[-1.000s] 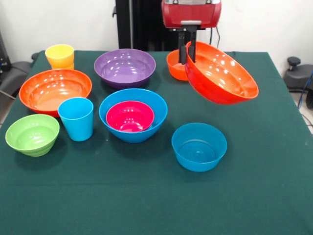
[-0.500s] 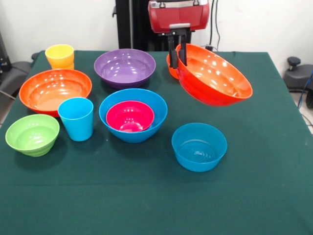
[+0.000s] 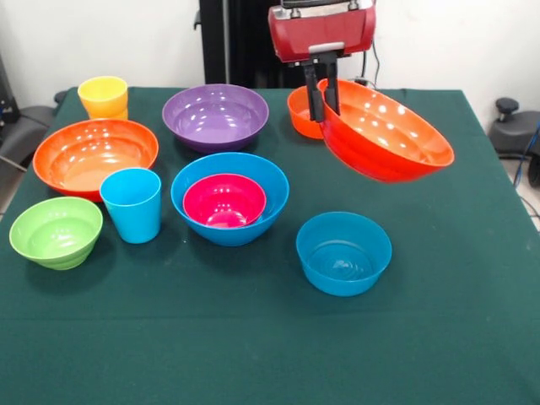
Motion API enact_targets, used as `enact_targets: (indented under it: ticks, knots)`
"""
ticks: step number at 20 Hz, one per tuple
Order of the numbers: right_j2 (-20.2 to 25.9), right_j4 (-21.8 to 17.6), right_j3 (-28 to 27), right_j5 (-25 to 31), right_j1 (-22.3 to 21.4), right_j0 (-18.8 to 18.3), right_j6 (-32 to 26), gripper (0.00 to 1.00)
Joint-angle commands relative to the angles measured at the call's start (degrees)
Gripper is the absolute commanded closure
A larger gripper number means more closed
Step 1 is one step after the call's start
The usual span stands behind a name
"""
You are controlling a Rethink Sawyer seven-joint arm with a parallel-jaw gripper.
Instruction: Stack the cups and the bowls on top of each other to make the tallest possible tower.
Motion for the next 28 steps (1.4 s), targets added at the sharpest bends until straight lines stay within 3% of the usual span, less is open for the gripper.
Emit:
enact_targets:
  ticks: [1,5,13,18,28]
  knots:
    - [6.9,-4.7,-2.8,7.3,3.0,-2.0,-21.3,1.0]
    - [9.8,-4.8,-4.0,10.6,3.9,-3.3,-26.1,1.0]
    - [6.2,-4.2,-1.5,10.6,-3.4,-1.2,-15.6,1.0]
    - [9.0,-2.5,-4.0,14.9,-2.2,-7.4,-23.7,1.0]
    - [11.9,-6.0,-11.2,18.2,4.5,-14.6,-33.9,1.0]
